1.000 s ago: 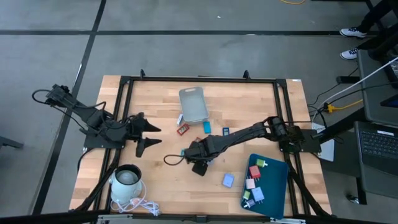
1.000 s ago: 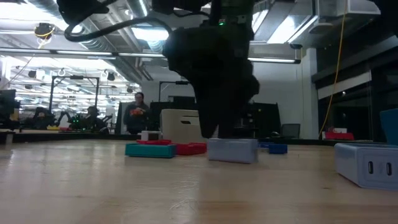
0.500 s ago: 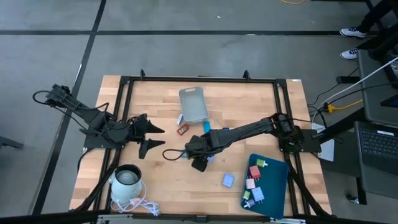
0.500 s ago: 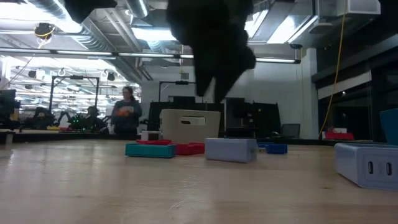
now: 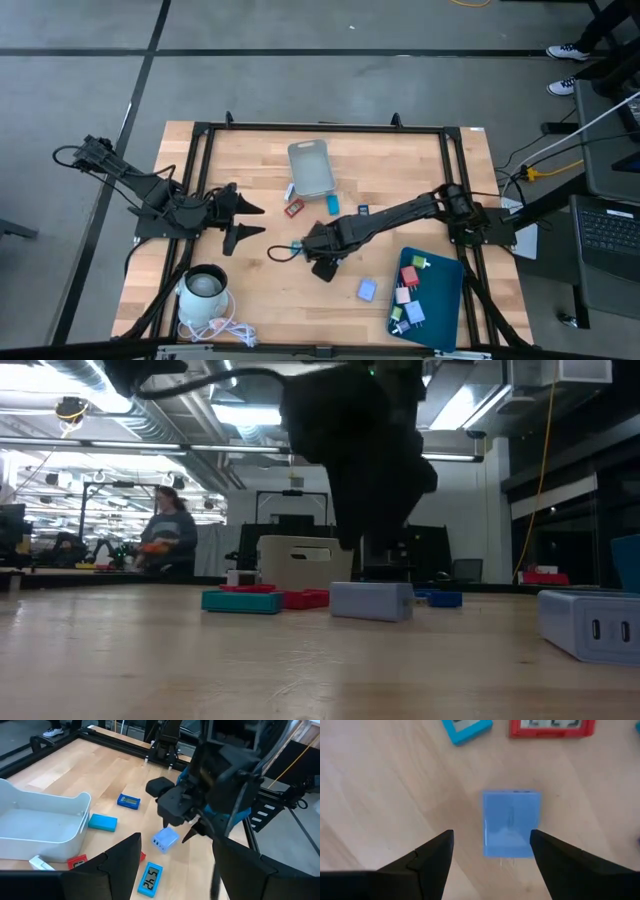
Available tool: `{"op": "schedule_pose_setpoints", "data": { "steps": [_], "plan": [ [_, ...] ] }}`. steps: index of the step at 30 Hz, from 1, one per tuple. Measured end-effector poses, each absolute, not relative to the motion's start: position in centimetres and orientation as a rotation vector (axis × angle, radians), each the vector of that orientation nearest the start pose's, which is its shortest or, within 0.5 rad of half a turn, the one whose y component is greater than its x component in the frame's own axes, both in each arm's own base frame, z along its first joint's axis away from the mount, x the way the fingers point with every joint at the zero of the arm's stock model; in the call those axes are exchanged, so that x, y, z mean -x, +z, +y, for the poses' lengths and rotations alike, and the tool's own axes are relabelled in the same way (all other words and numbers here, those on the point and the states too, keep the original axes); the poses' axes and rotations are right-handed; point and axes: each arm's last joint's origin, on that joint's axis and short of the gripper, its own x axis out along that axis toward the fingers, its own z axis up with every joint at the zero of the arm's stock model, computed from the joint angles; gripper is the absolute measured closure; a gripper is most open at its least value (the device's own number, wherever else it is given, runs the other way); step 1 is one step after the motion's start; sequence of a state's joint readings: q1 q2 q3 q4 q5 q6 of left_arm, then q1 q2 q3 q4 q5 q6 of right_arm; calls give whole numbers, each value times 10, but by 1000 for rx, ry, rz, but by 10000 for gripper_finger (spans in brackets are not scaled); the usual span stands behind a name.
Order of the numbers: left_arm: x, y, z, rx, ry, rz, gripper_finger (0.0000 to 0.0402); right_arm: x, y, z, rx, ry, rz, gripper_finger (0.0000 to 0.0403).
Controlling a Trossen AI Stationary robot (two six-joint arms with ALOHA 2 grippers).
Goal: Pick & Place Office items
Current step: Put the left blue charger adapter into the blue bin
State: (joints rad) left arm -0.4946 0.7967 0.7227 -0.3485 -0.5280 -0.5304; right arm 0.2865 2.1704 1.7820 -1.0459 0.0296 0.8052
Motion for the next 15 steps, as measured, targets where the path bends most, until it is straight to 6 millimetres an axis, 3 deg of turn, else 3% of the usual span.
{"op": "schedule_pose_setpoints", "data": {
  "steps": [5, 11, 15],
  "plan": [
    [-155, 295, -67, 314, 127, 354, 162, -406, 166, 124, -452, -404, 1411, 131],
    [-155, 294, -67, 311, 124, 373, 162, -399, 152, 121, -473, -434, 1408, 133],
    [-155, 294, -67, 312, 123, 375, 162, -400, 151, 116, -486, -455, 1408, 167]
  ]
}}
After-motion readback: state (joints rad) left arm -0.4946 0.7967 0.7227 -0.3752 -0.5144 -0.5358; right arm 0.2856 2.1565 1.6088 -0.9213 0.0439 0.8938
